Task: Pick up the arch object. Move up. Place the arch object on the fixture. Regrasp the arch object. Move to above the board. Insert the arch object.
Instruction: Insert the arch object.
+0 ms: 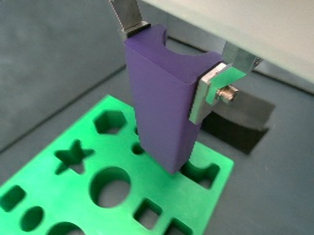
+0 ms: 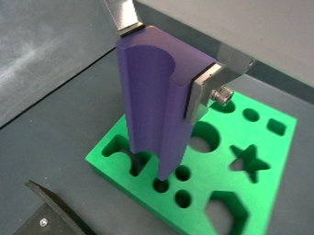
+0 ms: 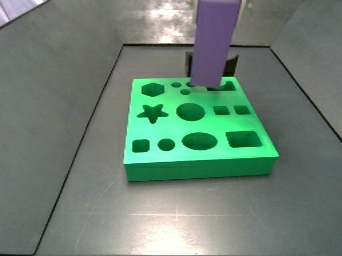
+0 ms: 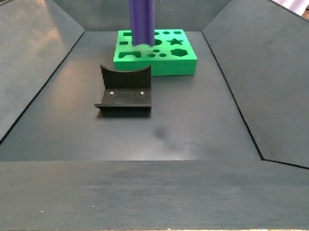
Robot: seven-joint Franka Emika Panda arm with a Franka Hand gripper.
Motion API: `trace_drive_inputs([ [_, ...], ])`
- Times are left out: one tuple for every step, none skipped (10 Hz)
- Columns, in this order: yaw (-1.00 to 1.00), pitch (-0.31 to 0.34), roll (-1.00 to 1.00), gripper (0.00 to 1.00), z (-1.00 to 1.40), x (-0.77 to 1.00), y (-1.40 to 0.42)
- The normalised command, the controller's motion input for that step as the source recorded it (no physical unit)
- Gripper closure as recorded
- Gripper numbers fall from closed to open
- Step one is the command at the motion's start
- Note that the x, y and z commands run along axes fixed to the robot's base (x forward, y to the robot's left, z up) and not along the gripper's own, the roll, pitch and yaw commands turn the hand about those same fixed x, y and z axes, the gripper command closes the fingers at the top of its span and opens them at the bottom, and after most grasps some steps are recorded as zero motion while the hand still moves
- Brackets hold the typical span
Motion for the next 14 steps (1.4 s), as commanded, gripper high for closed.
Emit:
trace_drive_inputs([
  [-0.14,-0.051,-0.11,1.00,-0.47,1.00,0.25],
  [-0.14,-0.043,-0.10,1.00,-0.49,1.00,0.24],
  [-0.05,-0.073,-0.14,1.00,-0.44,1.00,0.31],
  [-0.02,0.000,-0.32,1.00,-0.07,0.49,0.57],
  [0.07,0.040,-0.16,1.00,-0.09,0.29,0.47],
  [0.27,0.000,-0.04,1.00,-0.29,0.37,0.37],
  [0.33,-0.146,0.00,1.00,-0.43,0.26,0.00],
  [0.19,-0.141,0.12,1.00,-0.30,0.01,-0.29],
  [0.00,0.000,0.00,1.00,-0.03,-0.01,0.00],
  [0.08,-0.064,0.06,1.00,-0.17,-0.09,-0.13],
  [0.23,-0.191,0.10,1.00,-0.15,-0.42,-0.21],
  [0.31,-0.274,0.08,1.00,-0.11,-0.52,-0.19],
  [0.28,-0.281,0.06,1.00,-0.10,-0.51,-0.23],
  [0.22,-0.229,0.00,1.00,-0.15,-0.27,-0.19],
])
